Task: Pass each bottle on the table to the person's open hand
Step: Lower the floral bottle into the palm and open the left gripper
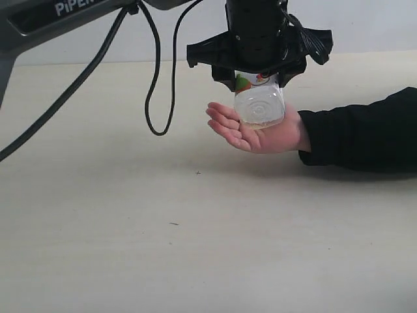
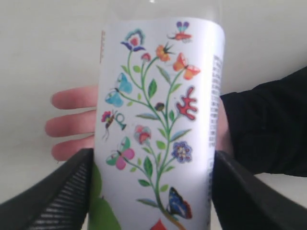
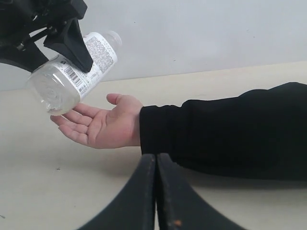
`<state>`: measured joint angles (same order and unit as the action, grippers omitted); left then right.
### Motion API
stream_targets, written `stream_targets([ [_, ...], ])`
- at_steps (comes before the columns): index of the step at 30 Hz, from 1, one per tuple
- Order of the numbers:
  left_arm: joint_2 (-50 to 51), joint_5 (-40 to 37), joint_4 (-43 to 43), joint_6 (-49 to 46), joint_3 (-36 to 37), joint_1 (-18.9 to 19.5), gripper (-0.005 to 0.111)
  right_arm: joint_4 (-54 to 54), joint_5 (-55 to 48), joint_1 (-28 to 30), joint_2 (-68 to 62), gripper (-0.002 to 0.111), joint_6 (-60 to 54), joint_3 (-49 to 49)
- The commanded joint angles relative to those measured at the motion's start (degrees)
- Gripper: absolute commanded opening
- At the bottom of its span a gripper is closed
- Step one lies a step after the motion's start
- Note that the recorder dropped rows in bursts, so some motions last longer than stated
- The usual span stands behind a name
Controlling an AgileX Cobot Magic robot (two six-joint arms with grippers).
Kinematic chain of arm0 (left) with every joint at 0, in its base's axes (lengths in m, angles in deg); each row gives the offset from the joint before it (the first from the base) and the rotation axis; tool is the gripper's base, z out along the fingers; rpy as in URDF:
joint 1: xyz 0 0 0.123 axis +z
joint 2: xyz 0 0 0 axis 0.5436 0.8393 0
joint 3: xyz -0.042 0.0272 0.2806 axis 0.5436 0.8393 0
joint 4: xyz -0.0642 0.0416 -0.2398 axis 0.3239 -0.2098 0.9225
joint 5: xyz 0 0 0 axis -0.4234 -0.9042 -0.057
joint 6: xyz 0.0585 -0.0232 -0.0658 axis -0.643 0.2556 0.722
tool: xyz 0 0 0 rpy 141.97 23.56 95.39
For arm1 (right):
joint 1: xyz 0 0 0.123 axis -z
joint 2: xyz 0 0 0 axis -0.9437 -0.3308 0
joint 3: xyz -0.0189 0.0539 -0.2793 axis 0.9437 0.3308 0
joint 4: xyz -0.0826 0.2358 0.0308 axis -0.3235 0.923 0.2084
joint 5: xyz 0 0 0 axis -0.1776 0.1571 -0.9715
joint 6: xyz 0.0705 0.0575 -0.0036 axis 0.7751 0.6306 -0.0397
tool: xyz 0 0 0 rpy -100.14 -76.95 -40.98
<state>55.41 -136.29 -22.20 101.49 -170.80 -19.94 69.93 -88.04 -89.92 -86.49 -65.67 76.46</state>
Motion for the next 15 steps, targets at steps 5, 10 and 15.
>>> stream_targets([
  [5,0.7,3.5,-1.0,1.3,2.2,-0.2,0.0,0.0,0.4,0.0,0.3,0.0,0.0,0.3],
  [10,2.8,3.5,-0.8,1.3,2.2,-0.2,0.0,0.0,0.4,0.0,0.3,0.0,0.0,0.3],
  [15,4.0,3.5,-0.1,1.3,2.2,-0.2,0.0,0.0,0.4,0.0,0.3,0.0,0.0,0.3],
])
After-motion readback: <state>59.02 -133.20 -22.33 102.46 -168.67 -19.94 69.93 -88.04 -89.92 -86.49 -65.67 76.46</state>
